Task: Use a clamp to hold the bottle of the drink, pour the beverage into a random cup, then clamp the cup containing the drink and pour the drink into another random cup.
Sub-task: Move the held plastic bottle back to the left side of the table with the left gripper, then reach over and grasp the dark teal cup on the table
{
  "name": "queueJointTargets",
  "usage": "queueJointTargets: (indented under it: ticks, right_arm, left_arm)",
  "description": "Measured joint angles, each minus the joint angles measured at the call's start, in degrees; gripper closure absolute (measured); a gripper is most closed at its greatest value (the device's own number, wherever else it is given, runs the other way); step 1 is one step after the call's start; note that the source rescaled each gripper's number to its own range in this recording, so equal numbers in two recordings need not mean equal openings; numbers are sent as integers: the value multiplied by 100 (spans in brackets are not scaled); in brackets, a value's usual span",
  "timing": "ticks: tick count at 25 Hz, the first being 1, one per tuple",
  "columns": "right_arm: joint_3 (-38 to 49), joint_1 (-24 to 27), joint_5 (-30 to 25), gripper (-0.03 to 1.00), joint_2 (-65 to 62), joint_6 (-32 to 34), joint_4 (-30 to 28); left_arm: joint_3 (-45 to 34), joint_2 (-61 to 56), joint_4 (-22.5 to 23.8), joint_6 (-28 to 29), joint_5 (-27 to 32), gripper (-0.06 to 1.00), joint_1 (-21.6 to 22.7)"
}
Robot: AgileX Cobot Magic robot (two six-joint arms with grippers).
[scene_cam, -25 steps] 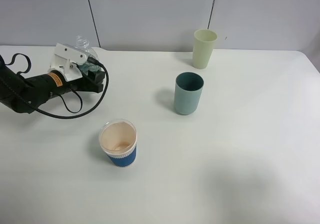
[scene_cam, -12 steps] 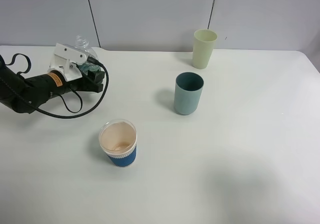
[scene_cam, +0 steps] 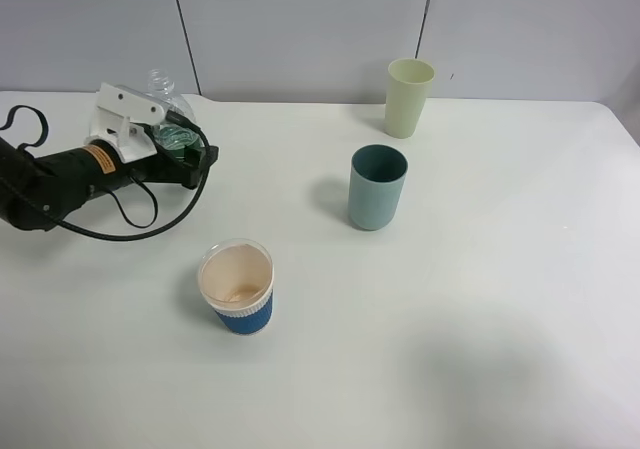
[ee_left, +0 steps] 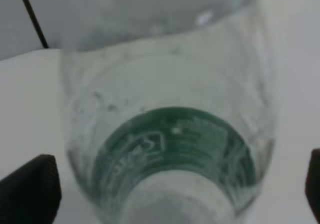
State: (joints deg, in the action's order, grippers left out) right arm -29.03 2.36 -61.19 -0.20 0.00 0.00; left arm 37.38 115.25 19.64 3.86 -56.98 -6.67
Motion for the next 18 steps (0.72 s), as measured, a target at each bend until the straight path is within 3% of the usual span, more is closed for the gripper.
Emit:
queueJointTargets:
  ticks: [7, 10, 18]
  right_arm:
    - [0, 0, 0, 39, 0, 0, -31]
    - [0, 0, 0, 39, 0, 0, -31]
    - [0, 0, 0, 39, 0, 0, -31]
  left_arm:
    - [-1148, -1369, -801, -208, 6, -5, 0]
    - [-1524, -2173, -1185, -439, 272, -5, 0]
    - [-1443, -4552, -1480, -505, 3070, -5, 0]
